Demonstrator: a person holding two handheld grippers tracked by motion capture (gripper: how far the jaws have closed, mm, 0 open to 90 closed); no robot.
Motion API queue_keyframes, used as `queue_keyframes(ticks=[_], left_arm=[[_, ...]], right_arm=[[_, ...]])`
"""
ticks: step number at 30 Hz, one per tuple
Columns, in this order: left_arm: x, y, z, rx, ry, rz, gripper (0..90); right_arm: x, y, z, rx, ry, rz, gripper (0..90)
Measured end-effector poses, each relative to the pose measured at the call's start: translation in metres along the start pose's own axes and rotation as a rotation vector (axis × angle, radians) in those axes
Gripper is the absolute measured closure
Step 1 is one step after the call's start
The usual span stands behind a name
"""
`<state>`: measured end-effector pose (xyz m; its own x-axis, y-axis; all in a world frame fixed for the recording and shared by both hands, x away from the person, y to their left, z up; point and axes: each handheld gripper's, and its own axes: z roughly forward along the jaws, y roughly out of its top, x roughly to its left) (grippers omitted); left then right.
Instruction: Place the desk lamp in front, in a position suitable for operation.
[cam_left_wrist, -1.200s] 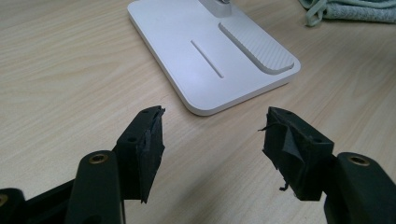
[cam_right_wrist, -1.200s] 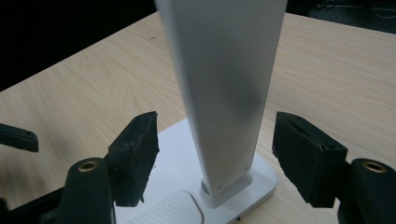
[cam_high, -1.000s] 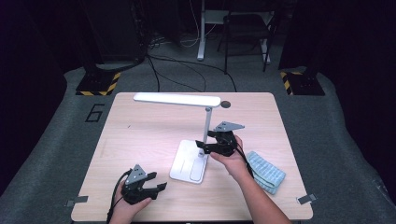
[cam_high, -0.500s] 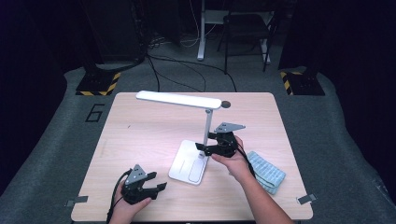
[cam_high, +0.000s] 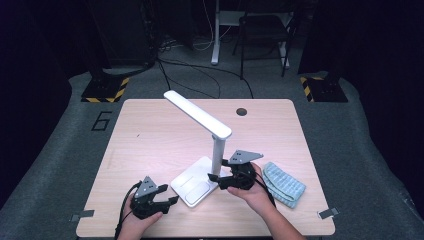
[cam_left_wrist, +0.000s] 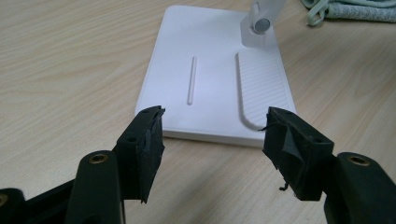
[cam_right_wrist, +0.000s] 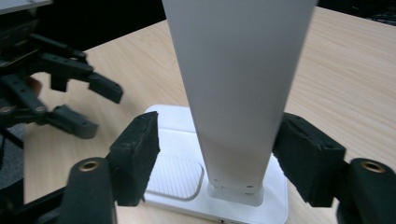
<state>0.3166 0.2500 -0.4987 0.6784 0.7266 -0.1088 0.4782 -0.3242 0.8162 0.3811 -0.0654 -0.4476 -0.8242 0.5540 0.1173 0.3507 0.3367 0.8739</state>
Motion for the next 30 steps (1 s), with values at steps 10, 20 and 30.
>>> queue_keyframes(ticks=[10, 20, 30], left_arm=[[0.0, 0.0, -0.001, 0.014, -0.008, 0.01, 37.8], [0.001, 0.0, -0.002, 0.012, -0.009, 0.005, 37.8], [0.001, 0.0, -0.002, 0.009, -0.006, 0.003, 37.8]], right_arm=[[0.014, 0.001, 0.009, -0.001, 0.105, -0.06, 54.9], [0.018, 0.001, 0.011, -0.006, 0.073, -0.102, 57.0], [0.009, 0.001, 0.004, -0.012, -0.098, -0.032, 58.0]])
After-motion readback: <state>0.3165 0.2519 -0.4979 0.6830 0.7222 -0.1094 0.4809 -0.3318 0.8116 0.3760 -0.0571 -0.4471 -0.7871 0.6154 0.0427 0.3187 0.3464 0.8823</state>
